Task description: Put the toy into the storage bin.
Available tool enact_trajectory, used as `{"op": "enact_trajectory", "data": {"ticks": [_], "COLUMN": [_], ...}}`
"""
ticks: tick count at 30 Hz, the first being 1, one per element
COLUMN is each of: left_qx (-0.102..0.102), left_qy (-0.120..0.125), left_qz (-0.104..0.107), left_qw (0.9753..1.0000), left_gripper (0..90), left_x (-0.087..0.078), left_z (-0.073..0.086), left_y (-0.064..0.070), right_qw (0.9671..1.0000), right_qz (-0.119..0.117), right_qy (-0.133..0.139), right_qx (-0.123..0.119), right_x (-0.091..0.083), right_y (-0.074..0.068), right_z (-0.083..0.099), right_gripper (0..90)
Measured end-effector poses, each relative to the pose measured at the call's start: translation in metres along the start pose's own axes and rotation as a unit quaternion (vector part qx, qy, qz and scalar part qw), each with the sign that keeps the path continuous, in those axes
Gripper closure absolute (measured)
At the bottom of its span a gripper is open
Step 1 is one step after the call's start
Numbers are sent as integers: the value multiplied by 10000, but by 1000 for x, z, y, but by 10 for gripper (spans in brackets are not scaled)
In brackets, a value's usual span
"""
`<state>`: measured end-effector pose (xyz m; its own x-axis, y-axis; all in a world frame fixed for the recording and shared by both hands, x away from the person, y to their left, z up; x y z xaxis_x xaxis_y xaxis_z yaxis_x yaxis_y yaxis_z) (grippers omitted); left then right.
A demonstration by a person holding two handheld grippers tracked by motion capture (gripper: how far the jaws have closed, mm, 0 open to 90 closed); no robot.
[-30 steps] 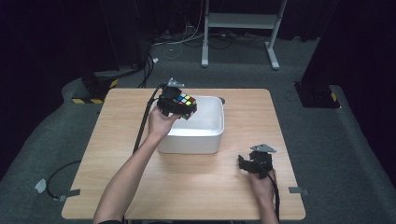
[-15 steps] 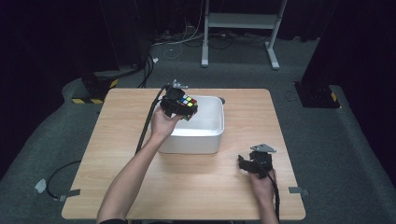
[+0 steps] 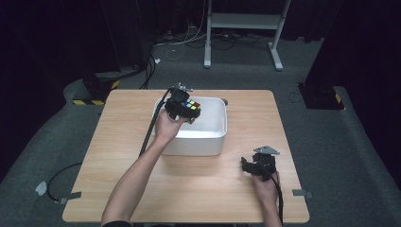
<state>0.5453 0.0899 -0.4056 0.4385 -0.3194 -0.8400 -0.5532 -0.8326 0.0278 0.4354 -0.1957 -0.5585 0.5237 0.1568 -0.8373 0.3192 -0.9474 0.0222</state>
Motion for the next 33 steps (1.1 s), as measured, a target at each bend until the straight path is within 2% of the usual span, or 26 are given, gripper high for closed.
{"op": "enact_trajectory", "data": {"ticks": [20, 33], "left_qx": [0, -4], "left_qy": [-211, -204], "left_qz": [-127, -126], "left_qw": [9997, 9997], "left_gripper": [337, 337], "left_x": [4, 2], "left_z": [4, 5], "left_y": [-3, -5], "right_qw": [10000, 10000], "right_qz": [1, 0], "right_qy": [2, 3], "right_qx": [-9, -7], "right_x": [0, 0], "right_y": [0, 0], "right_z": [0, 0], "right_gripper": [226, 226]}}
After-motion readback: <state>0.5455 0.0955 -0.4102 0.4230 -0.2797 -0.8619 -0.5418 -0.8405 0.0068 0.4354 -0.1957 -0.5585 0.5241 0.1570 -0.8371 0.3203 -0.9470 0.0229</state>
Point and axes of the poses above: each handheld gripper's, and its own axes: x roughly forward along the jaws, z roughly out of its underside, y roughly to its right, the point moved 5 cm from there along x, roughly forward along the jaws, and after that the axes turned 13 degrees about -y, right-handed, at the moved point
